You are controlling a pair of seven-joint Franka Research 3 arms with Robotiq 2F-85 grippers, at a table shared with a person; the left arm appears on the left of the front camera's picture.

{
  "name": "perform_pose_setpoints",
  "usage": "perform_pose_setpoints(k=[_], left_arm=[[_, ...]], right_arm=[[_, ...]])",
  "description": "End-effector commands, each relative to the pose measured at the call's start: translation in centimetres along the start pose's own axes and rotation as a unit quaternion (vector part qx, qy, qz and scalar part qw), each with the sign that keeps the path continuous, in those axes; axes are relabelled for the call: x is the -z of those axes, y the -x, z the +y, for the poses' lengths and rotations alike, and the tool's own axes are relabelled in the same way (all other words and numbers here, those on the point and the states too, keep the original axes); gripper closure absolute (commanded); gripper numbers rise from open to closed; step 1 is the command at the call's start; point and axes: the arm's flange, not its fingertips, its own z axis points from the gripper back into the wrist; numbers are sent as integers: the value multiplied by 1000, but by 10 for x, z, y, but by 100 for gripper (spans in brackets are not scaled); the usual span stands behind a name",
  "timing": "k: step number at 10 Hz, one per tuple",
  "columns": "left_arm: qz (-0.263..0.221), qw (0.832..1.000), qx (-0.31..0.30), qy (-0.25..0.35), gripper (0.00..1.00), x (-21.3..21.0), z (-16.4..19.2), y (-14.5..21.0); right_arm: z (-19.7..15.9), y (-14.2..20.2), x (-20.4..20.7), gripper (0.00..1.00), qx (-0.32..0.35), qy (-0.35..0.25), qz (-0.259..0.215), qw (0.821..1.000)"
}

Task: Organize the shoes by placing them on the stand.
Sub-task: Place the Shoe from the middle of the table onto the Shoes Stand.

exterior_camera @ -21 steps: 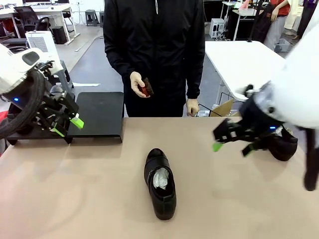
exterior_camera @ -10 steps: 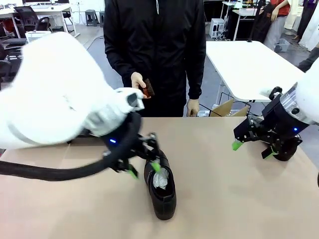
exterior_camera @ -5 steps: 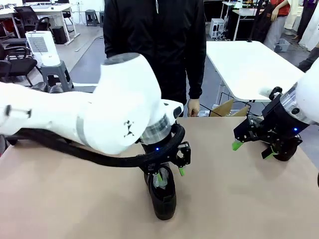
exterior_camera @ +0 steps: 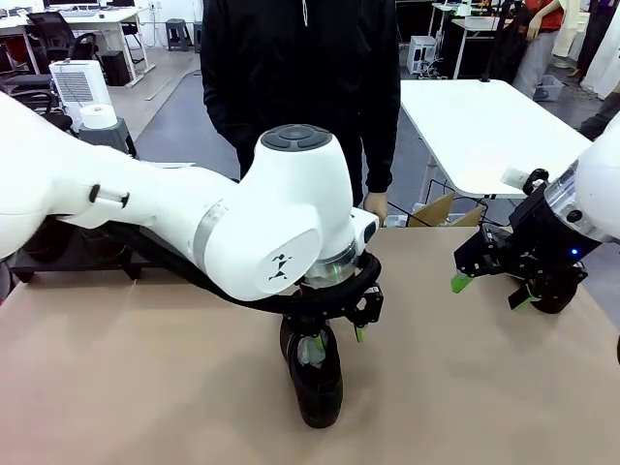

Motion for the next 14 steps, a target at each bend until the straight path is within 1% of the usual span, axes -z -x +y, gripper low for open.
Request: perform_pose_setpoints(k=[1, 3, 6, 7, 9, 10, 14], left_arm=[[12, 1000, -10, -15, 38, 10, -10, -8], [21, 999, -9, -31, 38, 27, -10, -7], [25, 998, -1, -57, 38, 41, -9, -9], [30, 997, 10, -70, 47, 44, -8, -9], [34, 996, 7, -80, 85, 43, -9, -11], [35, 996, 7, -80, 100, 43, -9, -12], [39, 996, 5, -77, 100, 40, -5, -15]], right_arm=[[0, 0, 0, 0, -2, -5, 2, 1000], [0, 0, 0, 0, -2, -5, 2, 1000], [0, 0, 0, 0, -2, -5, 2, 1000], [0, 0, 0, 0, -2, -5, 2, 1000], [0, 0, 0, 0, -2, -5, 2, 1000], [0, 0, 0, 0, -2, -5, 2, 1000], [0, 0, 0, 0, -2, -5, 2, 1000]])
